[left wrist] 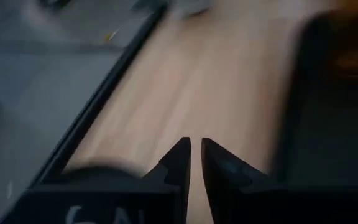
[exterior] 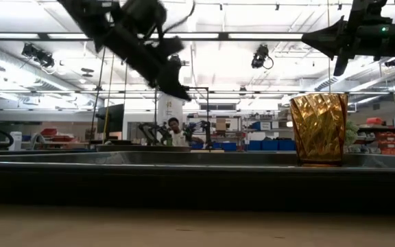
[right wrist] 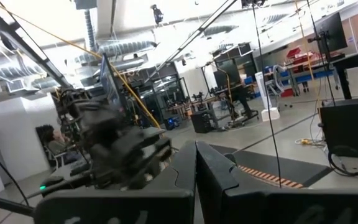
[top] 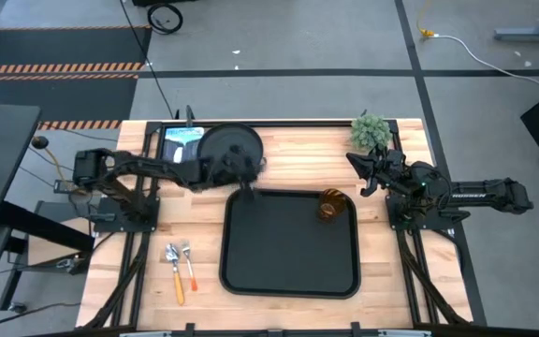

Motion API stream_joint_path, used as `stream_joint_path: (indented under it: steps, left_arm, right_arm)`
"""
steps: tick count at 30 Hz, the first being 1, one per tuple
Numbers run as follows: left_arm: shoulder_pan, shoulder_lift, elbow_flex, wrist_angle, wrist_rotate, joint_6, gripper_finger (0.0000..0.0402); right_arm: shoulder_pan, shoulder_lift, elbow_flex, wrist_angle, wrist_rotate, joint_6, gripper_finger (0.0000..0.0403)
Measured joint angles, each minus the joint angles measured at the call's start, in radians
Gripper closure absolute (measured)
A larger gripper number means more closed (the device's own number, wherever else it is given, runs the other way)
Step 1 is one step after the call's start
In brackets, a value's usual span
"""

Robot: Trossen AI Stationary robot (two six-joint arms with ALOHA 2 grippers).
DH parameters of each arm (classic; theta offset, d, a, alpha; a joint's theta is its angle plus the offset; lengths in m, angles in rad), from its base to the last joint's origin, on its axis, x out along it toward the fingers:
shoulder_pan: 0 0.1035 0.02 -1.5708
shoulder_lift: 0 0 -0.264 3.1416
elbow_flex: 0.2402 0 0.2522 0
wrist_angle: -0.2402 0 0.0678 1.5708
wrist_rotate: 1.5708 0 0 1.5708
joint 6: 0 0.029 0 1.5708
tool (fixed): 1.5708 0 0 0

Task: Pick and place plate/cup/fork/spoon on tray
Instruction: Put the black plate on the bottom right of the black serving tray

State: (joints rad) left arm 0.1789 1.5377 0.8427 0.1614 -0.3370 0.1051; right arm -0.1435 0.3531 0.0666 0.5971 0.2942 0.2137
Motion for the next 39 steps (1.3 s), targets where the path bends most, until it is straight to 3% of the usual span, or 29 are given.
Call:
stream_joint_path:
  steps: [5,12,17,27,35,39]
  left_arm:
    - [0.204,-0.017,-0.022,-0.072,0.022,-0.158,0.0352]
    - [0.561,0.000,-0.022,-0.140,0.291,-0.280,0.0305]
    - [0.700,0.000,0.010,-0.320,0.302,-0.285,0.0263]
    - [0.733,0.007,0.059,-0.617,0.235,-0.319,0.0204]
    - [0.705,0.007,0.058,-0.799,0.228,-0.385,0.0212]
    - [0.693,0.007,0.051,-0.800,0.218,-0.409,0.0221]
  right_arm:
    - [0.002,0.007,0.000,0.000,0.000,0.004,0.0392]
    - [0.004,0.037,0.000,0.000,0.000,0.012,0.0392]
    - [0.004,0.057,0.000,0.001,0.000,0.012,0.0392]
    - [0.004,0.085,0.000,0.022,0.000,0.012,0.0392]
    - [0.004,0.094,0.000,0.023,-0.001,0.012,0.0392]
    - [0.004,0.094,0.000,0.023,-0.001,0.012,0.0392]
